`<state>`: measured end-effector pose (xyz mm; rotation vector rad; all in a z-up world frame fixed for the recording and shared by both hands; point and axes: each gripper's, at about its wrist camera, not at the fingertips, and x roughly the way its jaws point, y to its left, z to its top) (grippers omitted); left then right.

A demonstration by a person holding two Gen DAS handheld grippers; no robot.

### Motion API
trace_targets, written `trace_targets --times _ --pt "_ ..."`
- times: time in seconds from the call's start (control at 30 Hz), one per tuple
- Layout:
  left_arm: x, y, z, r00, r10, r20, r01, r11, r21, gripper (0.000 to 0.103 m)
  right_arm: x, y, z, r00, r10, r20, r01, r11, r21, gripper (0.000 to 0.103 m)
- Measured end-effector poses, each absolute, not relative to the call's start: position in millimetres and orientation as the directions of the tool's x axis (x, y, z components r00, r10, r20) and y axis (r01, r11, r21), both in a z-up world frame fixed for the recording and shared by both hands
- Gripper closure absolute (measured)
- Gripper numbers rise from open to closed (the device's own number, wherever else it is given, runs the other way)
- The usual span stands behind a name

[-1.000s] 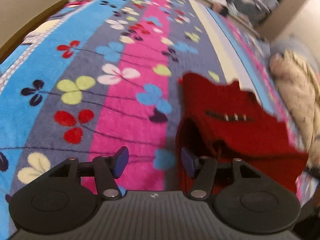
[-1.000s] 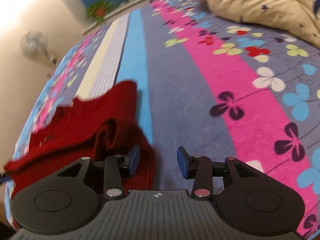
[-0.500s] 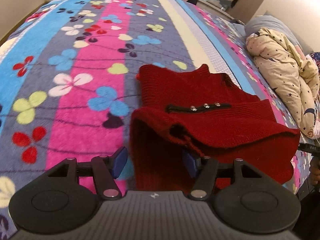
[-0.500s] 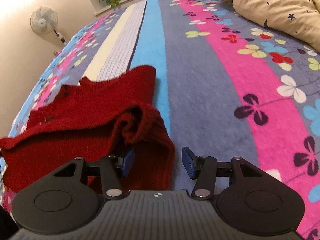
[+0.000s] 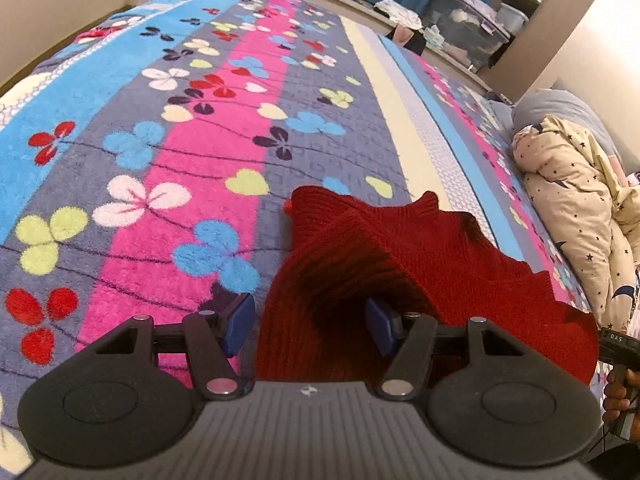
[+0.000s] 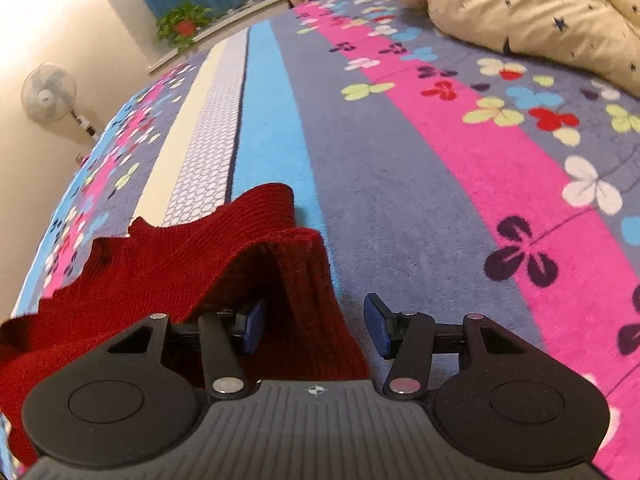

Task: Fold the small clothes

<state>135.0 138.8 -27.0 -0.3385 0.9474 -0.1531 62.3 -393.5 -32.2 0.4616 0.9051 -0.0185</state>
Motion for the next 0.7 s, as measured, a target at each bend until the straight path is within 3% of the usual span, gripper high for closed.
trace_targets --times 0.33,0.53,0.7 --pt "147.9 134.0 -39.1 0.570 -0.250 -0.783 -0.028 0.946 -0.323 0.037 65.1 -399.6 -39.8 0.615 0.164 -0.771 0.280 0.869 0.408 0.049" --pt "158.6 153.4 -59.3 0.513 -0.243 -0.824 -0.171 0.911 -0.375 0.037 66.6 -399.5 -45.0 0.587 0.122 -0.800 0.313 0.878 0.363 0.049" --pt "158.8 156.1 -55.9 0.528 -0.271 -0.805 -0.154 0.902 -0.404 0.038 65.8 -402.6 -48.2 0.577 0.131 -0.806 0.317 0.874 0.369 0.049"
